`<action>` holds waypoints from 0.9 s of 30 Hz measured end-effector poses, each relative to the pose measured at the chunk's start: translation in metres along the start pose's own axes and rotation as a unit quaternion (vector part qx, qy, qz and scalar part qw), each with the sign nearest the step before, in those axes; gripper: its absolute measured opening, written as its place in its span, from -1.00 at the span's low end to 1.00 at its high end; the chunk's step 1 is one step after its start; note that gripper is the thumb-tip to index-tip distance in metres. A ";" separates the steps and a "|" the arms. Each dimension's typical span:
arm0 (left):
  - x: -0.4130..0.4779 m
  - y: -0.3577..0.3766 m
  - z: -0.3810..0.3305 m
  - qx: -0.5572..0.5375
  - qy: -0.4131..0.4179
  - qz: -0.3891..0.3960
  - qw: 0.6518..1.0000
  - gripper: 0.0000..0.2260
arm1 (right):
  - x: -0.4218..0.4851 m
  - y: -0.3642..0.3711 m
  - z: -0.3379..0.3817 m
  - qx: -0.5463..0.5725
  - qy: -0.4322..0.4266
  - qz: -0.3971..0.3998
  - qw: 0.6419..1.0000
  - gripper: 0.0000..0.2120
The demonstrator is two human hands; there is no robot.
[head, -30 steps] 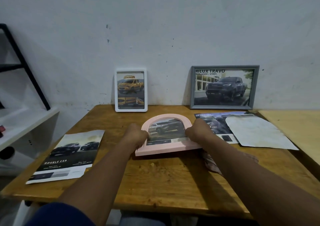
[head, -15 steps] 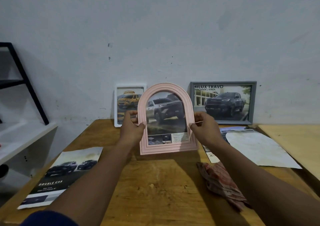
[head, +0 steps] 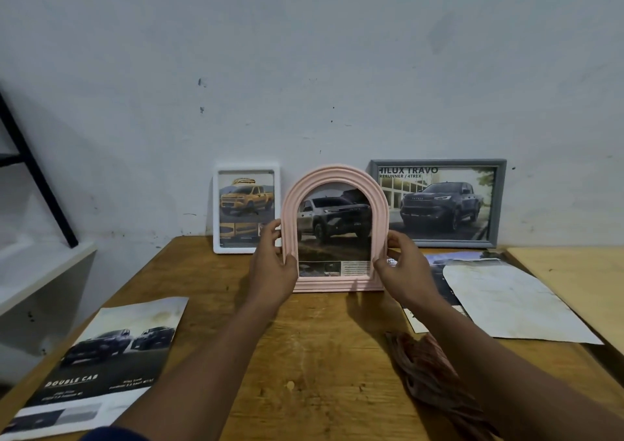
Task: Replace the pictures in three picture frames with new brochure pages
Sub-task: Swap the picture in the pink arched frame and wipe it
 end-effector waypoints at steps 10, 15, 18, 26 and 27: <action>0.002 0.020 0.014 0.021 -0.022 -0.025 0.999 -0.35 | 0.005 0.014 -0.003 -0.002 -0.001 -0.022 1.000 -0.50; 0.036 0.025 0.010 0.023 -0.011 -0.016 1.000 -0.29 | 0.042 0.018 0.008 -0.009 -0.030 -0.014 0.999 -0.55; 0.062 0.031 0.005 0.051 0.004 -0.028 0.998 -0.29 | 0.067 0.024 0.011 0.011 -0.030 -0.008 0.999 -0.55; 0.099 0.056 0.012 0.072 0.002 -0.028 0.997 -0.30 | 0.101 0.042 -0.014 0.025 0.008 0.000 1.000 -0.51; 0.099 0.059 0.014 0.069 -0.001 -0.023 0.997 -0.28 | 0.102 0.042 -0.017 0.018 0.008 0.000 1.000 -0.52</action>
Point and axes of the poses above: each hand's wrist, its own x-axis towards the middle knuckle, its own y-axis out of the palm, z = x × y, the point moved 2 cm from there along x, towards the middle knuckle, and after that the axes turned 5 degrees about x, right-handed, at the moved point
